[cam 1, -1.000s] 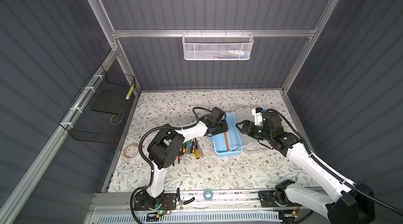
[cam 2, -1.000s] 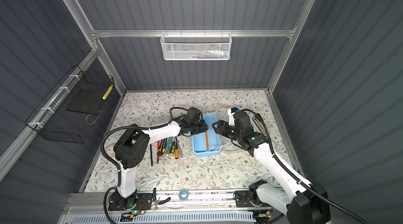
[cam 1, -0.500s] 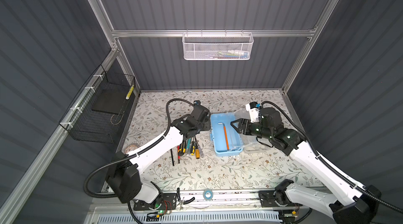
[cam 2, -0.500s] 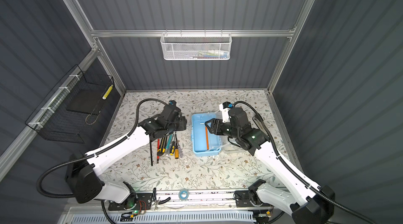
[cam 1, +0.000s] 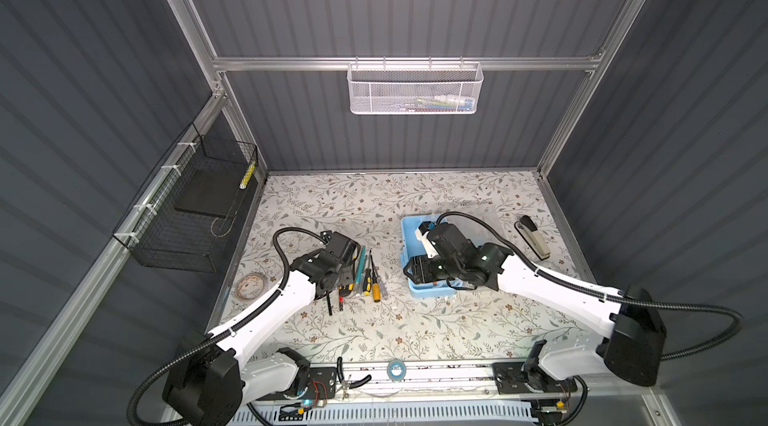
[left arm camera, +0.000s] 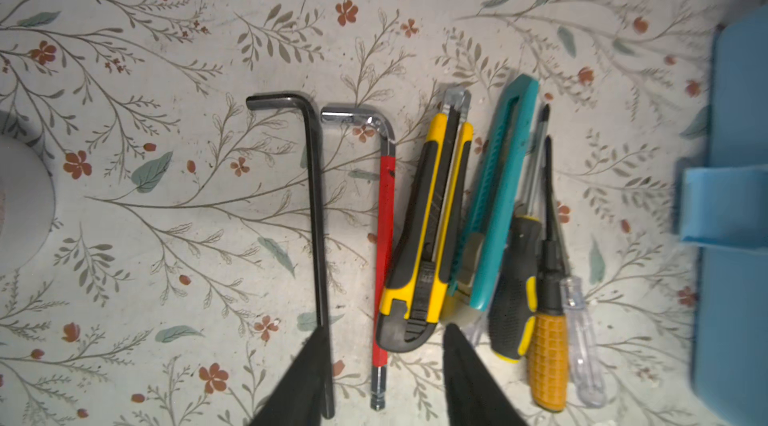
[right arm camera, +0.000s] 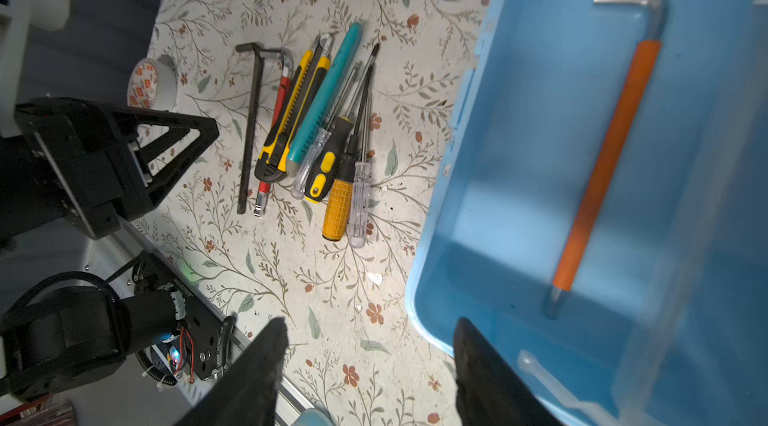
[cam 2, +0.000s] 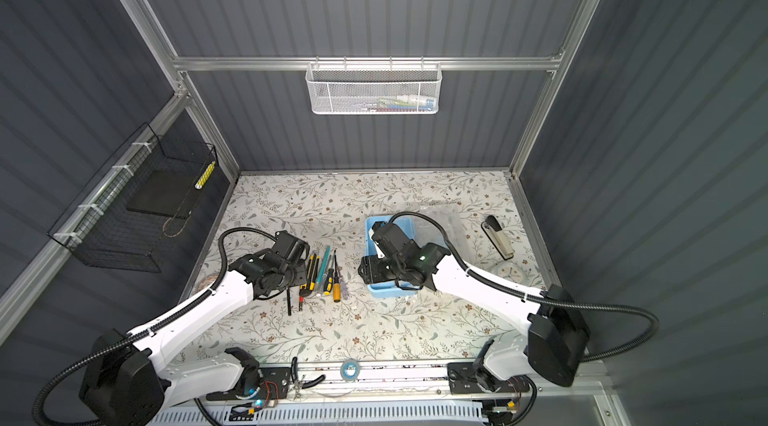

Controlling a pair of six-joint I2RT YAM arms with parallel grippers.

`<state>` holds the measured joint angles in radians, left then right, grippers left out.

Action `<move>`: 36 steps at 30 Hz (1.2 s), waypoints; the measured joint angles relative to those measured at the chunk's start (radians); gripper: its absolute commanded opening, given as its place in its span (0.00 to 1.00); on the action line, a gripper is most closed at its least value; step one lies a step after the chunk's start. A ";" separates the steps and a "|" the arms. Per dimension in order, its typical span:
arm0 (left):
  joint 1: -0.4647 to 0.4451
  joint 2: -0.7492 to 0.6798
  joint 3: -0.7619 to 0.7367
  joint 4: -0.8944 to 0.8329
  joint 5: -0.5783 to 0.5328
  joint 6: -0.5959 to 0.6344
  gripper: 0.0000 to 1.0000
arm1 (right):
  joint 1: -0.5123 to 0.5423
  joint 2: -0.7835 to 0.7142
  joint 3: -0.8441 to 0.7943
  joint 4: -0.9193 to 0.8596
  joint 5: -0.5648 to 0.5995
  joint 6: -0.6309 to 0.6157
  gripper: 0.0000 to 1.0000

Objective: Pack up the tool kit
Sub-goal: 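Lower the left gripper onto the black hex key and grasp it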

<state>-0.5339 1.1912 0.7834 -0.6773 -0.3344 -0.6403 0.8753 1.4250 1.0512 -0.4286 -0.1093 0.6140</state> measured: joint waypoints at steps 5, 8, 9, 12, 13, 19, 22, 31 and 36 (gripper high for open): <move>0.109 0.005 -0.068 0.043 0.055 0.010 0.36 | 0.001 0.059 0.003 0.019 -0.003 0.011 0.64; 0.165 0.024 -0.081 0.082 0.089 0.023 0.34 | 0.001 0.105 0.027 0.023 -0.011 0.011 0.64; 0.182 0.034 -0.085 0.100 0.102 0.029 0.33 | 0.001 0.121 0.037 0.025 -0.015 0.011 0.64; 0.223 0.089 -0.093 0.152 0.144 0.048 0.28 | 0.001 0.150 0.050 0.035 -0.020 0.011 0.65; 0.233 0.109 -0.094 0.168 0.154 0.055 0.28 | 0.001 0.155 0.050 0.038 -0.022 0.011 0.65; 0.277 0.216 -0.095 0.239 0.195 0.086 0.23 | -0.008 0.161 0.050 0.040 -0.022 0.016 0.65; 0.281 0.243 -0.094 0.260 0.199 0.096 0.20 | -0.018 0.161 0.048 0.055 -0.026 0.022 0.65; 0.281 0.264 -0.082 0.279 0.201 0.107 0.13 | -0.042 0.174 0.048 0.094 -0.053 0.034 0.66; 0.281 0.280 -0.067 0.278 0.201 0.108 0.09 | -0.050 0.194 0.048 0.106 -0.076 0.034 0.66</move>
<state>-0.2527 1.4708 0.7166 -0.3988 -0.1337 -0.5320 0.8257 1.6192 1.0996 -0.3222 -0.1848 0.6476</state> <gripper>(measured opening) 0.107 0.656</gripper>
